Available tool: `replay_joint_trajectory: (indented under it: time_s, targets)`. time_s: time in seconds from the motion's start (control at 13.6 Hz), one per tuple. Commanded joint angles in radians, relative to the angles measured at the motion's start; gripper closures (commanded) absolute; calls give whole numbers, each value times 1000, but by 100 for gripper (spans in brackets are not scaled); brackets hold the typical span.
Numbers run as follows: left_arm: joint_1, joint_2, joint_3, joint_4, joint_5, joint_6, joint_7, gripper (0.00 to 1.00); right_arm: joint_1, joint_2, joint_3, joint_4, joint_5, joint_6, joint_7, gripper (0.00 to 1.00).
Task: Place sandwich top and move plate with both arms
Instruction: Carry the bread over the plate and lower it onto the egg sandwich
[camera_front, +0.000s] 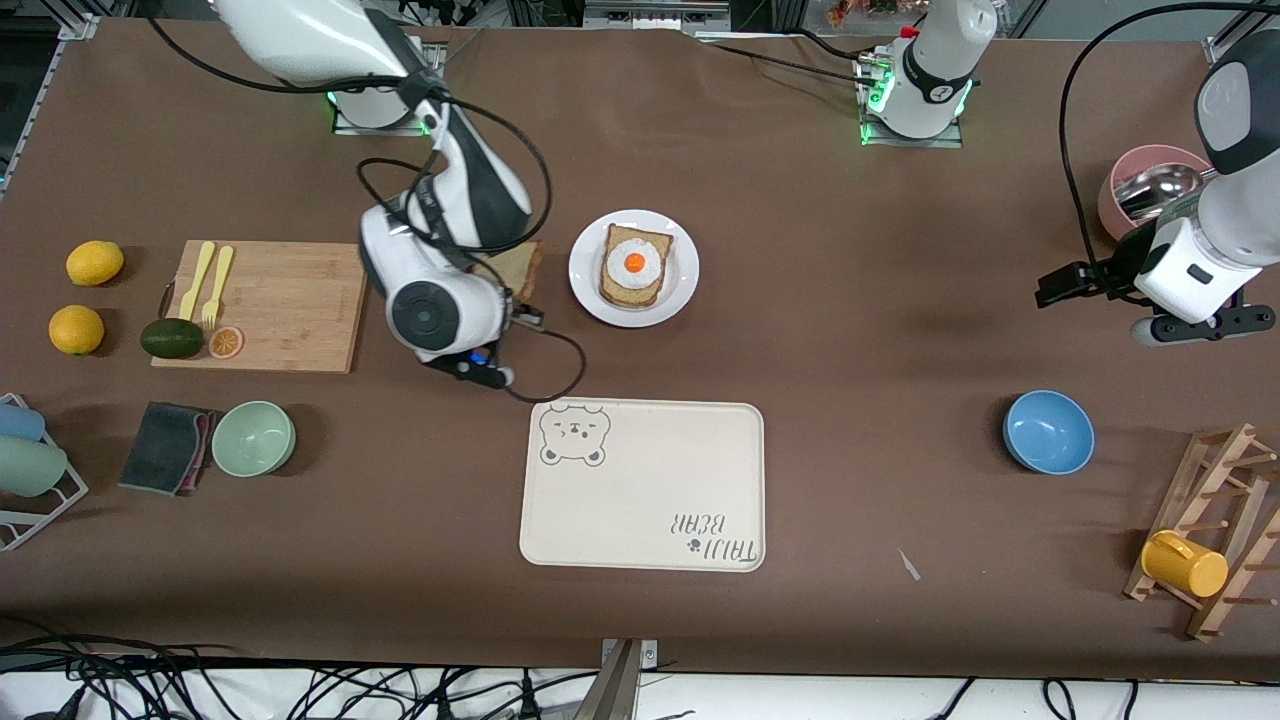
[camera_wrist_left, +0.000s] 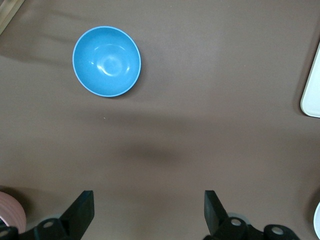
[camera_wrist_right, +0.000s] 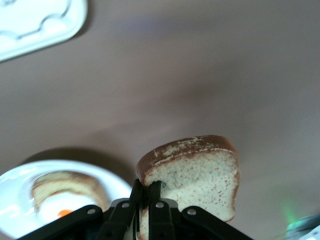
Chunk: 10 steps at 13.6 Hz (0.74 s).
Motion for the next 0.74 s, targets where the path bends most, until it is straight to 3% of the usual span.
replay_joint_trajectory:
  time_s: [0.0, 0.15, 0.66]
  targets:
    - [7, -19, -4, -43, -8, 36, 22, 3, 51, 32, -1, 75, 89, -19, 91, 100]
    - [7, -19, -4, -80, -9, 83, 22, 3, 107, 58, -1, 108, 146, 13, 150, 100]
    - [23, -37, -3, -138, -21, 135, 24, 4, 270, 190, -5, 120, 105, 197, 218, 100]
